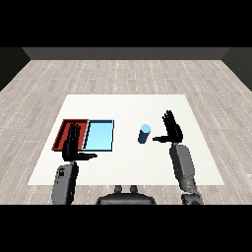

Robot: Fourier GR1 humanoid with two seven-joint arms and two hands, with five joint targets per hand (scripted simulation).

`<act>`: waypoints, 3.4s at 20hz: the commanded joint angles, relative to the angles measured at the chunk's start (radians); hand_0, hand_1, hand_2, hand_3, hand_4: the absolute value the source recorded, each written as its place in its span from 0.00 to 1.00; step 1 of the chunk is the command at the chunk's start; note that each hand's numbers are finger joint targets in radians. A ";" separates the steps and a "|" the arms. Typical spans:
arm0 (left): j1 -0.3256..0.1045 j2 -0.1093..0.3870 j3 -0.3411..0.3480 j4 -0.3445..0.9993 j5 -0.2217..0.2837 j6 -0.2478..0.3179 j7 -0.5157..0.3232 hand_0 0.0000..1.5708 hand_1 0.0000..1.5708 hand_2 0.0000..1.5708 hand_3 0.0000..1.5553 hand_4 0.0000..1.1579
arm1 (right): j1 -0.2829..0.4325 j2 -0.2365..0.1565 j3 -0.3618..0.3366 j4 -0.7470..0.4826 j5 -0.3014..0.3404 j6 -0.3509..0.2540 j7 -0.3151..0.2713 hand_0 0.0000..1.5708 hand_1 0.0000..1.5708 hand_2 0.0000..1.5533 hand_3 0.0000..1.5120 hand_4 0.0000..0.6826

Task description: Pick the blue can and put it in the blue box

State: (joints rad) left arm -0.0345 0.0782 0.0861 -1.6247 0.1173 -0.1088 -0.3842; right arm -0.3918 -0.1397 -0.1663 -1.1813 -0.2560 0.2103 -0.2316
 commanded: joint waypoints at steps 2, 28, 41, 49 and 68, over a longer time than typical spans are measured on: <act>0.038 -0.020 -0.014 -0.029 -0.002 0.003 -0.006 0.00 0.00 0.00 0.00 0.00 | -0.006 0.069 0.020 0.053 -0.002 -0.035 -0.045 0.00 0.00 0.00 0.00 0.00; 0.034 -0.042 -0.038 -0.078 -0.031 0.040 0.040 0.00 0.00 0.00 0.00 0.00 | -0.197 0.096 -0.011 0.502 -0.038 -0.015 -0.219 0.00 0.00 0.00 0.00 0.00; 0.049 -0.047 -0.035 -0.119 0.011 0.027 0.080 0.00 0.00 0.00 0.00 0.00 | -0.243 0.137 0.012 0.551 -0.044 -0.068 -0.206 0.00 0.00 0.00 0.00 0.00; 0.021 0.016 0.040 -0.007 0.042 -0.037 0.012 0.00 0.00 0.00 0.00 0.00 | -0.299 0.128 0.004 0.746 0.002 -0.052 -0.318 0.00 0.00 0.00 0.00 0.00; -0.014 -0.018 -0.031 0.049 -0.033 -0.011 0.010 0.00 0.00 0.00 0.00 0.00 | -0.368 0.114 0.084 0.604 0.092 -0.423 -0.189 0.90 0.90 0.93 0.93 0.91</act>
State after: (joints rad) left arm -0.0201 0.0618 0.0706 -1.6530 0.1094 -0.1104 -0.3456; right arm -0.7733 -0.0221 -0.1171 -0.4787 -0.1849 -0.1939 -0.4719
